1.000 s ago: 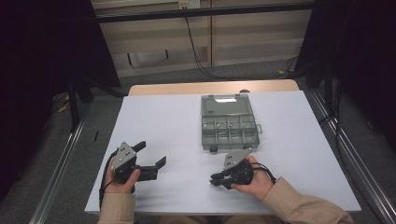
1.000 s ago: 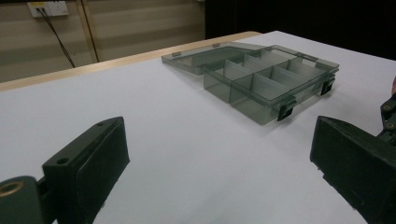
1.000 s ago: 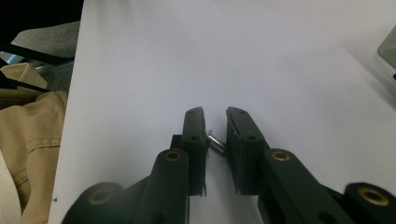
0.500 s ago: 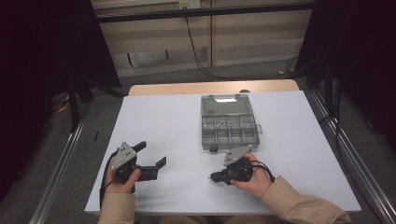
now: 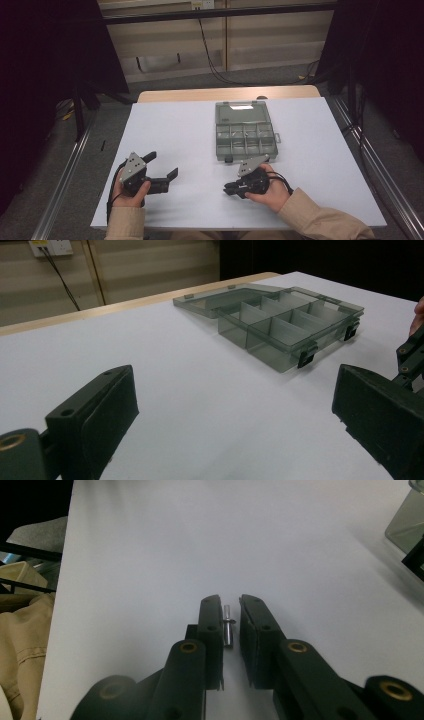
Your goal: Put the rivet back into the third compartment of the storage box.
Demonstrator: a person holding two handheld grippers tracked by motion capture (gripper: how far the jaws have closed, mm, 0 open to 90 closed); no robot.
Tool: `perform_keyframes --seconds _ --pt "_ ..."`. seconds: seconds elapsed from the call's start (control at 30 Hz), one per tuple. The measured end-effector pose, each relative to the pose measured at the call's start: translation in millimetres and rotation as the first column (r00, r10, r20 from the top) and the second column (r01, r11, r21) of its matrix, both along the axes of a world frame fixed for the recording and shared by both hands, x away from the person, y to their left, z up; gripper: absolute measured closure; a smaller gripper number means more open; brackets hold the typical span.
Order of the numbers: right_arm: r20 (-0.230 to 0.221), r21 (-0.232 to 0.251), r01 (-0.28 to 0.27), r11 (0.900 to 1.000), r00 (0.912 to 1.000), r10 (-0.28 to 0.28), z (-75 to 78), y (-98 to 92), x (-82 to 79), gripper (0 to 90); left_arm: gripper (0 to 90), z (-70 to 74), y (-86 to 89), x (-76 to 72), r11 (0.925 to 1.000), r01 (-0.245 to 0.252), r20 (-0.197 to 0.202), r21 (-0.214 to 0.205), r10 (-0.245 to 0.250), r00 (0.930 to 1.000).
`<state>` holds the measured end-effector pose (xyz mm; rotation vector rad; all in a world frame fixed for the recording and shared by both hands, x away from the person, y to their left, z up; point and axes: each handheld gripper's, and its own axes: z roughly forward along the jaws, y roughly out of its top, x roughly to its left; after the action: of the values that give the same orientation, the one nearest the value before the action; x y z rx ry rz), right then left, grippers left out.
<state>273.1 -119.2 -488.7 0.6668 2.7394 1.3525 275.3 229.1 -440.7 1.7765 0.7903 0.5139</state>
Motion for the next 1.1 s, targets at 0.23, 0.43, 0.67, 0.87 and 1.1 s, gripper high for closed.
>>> perform_keyframes --seconds 0.23,0.43,0.67,0.87,1.1 --pt "0.043 -0.018 -0.013 0.9997 0.9990 0.014 0.4 4.2 -3.0 82.5 4.3 -0.4 0.2 0.7 1.0000 -0.005 -0.001 0.006 0.005 1.0000" --pt "0.017 0.018 0.013 0.9998 0.9998 -0.013 1.3 -0.2 -0.6 82.6 4.2 -0.5 0.2 0.2 1.0000 0.001 -0.001 0.010 -0.001 1.0000" --pt "0.025 0.076 0.069 0.9947 0.9972 -0.071 8.3 -13.1 6.2 82.5 4.3 0.9 -0.1 -1.0 0.9999 -0.007 0.002 0.012 0.007 1.0000" --pt "0.016 0.115 0.110 0.9872 0.9935 -0.113 13.9 -24.6 12.6 82.5 4.2 0.4 -1.2 -1.1 0.9999 -0.008 0.001 0.010 0.008 1.0000" --pt "0.011 0.132 0.147 0.9804 0.9887 -0.150 18.1 -32.3 17.9 82.5 4.3 0.5 0.2 -0.5 0.9998 -0.009 0.002 0.018 0.009 1.0000"
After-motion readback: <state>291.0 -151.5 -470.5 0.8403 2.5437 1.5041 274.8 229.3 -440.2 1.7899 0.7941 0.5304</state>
